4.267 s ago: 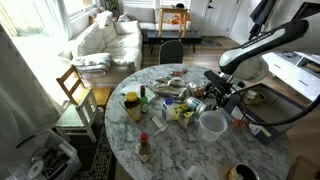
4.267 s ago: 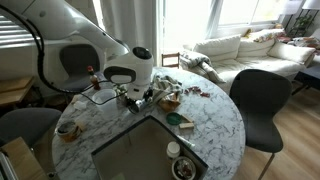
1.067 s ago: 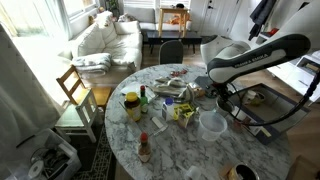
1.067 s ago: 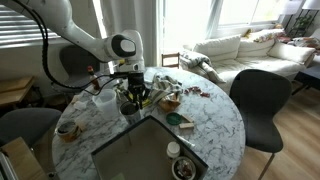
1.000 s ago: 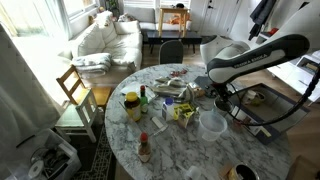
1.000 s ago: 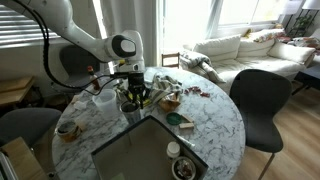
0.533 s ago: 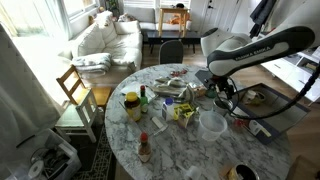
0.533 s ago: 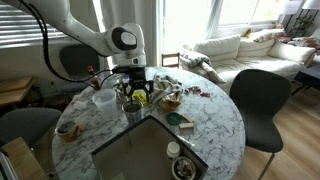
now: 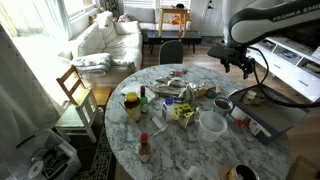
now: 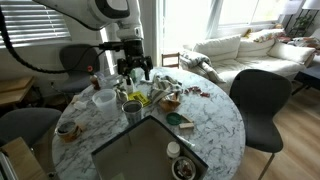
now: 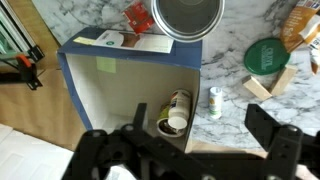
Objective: Remote the plastic cup and silver cup from the clear case and put them in an upright position
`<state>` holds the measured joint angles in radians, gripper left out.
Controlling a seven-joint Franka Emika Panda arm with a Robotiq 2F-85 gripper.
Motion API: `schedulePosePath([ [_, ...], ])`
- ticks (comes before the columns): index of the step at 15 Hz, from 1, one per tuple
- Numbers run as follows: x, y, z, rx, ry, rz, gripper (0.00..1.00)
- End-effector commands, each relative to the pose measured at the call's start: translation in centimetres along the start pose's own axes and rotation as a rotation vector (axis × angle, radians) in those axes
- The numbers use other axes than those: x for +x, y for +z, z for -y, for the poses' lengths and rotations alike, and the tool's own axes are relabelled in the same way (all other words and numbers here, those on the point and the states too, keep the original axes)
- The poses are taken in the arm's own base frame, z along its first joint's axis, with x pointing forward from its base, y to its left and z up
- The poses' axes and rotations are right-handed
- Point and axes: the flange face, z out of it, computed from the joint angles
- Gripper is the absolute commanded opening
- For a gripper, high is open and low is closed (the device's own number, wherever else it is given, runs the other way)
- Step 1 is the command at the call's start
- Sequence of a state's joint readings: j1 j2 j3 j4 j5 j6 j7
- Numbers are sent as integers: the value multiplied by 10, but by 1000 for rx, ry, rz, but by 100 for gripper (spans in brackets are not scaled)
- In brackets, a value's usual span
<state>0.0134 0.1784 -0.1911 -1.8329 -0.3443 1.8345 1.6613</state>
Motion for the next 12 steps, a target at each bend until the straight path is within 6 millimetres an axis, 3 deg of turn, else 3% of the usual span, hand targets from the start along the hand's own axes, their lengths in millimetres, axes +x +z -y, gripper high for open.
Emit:
schedulePosePath([
  [1,22,-33,-38,79,-174,47,100],
  [4,46,-59,-57,162,-298,80,100],
  [8,73,-78,-76,268,-463,134,100],
  [12,72,-92,-81,369,-628,221,100],
])
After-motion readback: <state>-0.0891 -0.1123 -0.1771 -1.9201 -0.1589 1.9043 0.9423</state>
